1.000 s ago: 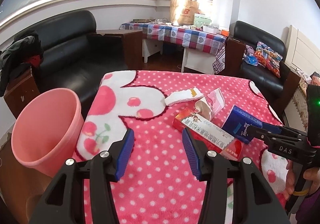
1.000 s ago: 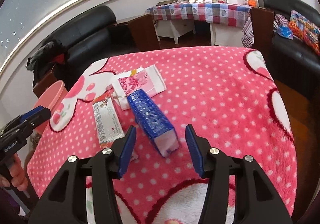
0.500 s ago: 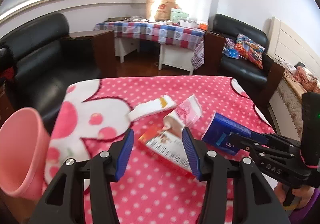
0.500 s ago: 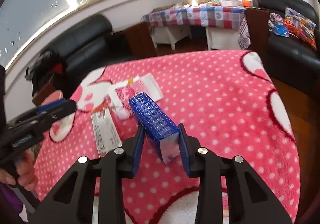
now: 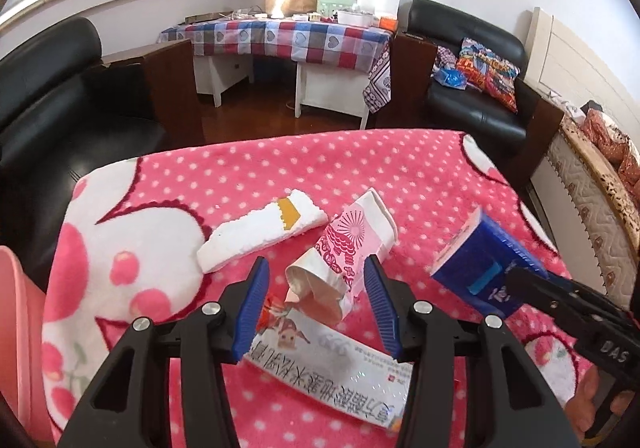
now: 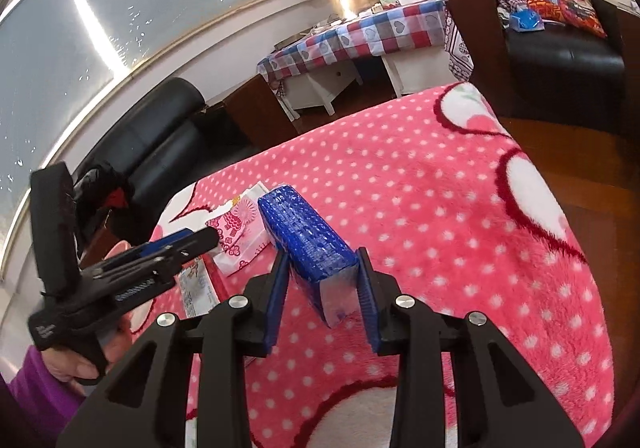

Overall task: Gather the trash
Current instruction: 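Grasp blue tissue pack with right tool while left tool grasps pink-white tissue packet, then carry blue tissue pack and pink-white packet over the pink bucket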

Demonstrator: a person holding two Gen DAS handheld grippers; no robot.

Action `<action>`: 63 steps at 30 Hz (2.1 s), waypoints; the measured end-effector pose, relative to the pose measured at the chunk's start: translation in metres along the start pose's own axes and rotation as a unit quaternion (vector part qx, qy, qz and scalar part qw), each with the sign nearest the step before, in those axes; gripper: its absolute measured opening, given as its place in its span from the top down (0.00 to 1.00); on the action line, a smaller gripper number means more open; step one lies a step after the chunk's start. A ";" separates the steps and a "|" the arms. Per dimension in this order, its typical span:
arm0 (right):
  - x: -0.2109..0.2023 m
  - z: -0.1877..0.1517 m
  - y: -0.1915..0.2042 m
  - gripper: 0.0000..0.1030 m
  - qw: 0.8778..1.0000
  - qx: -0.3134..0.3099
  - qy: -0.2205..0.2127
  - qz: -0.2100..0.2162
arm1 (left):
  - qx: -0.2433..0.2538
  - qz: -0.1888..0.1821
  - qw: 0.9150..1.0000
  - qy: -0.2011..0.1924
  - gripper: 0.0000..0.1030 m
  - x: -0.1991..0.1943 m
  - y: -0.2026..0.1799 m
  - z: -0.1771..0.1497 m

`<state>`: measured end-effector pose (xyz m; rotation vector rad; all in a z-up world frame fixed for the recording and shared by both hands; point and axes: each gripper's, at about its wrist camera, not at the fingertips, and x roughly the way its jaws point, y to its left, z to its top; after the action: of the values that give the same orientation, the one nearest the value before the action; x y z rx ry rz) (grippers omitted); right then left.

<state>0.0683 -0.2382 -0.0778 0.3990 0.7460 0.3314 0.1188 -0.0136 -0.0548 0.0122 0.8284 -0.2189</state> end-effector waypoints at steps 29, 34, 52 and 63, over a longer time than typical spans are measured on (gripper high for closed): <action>-0.006 -0.002 0.027 0.67 0.998 -0.063 -0.014 -0.027 | -0.063 0.043 0.994 -0.082 0.71 -0.094 0.021 -0.030; -0.018 -0.006 0.059 0.67 0.994 -0.106 -0.028 -0.027 | -0.082 0.069 0.990 -0.096 0.71 -0.120 0.040 -0.044; -0.004 -0.021 0.209 0.67 0.977 -0.201 -0.008 0.069 | -0.184 0.175 0.958 -0.133 0.70 -0.205 0.136 -0.109; 0.032 -0.045 0.294 0.67 0.964 -0.236 0.037 0.118 | -0.219 0.260 0.927 -0.159 0.70 -0.244 0.192 -0.143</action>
<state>0.0145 0.0432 0.0089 0.0203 0.6678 0.7347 -0.1066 0.2339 0.0126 -0.2162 0.5096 0.4600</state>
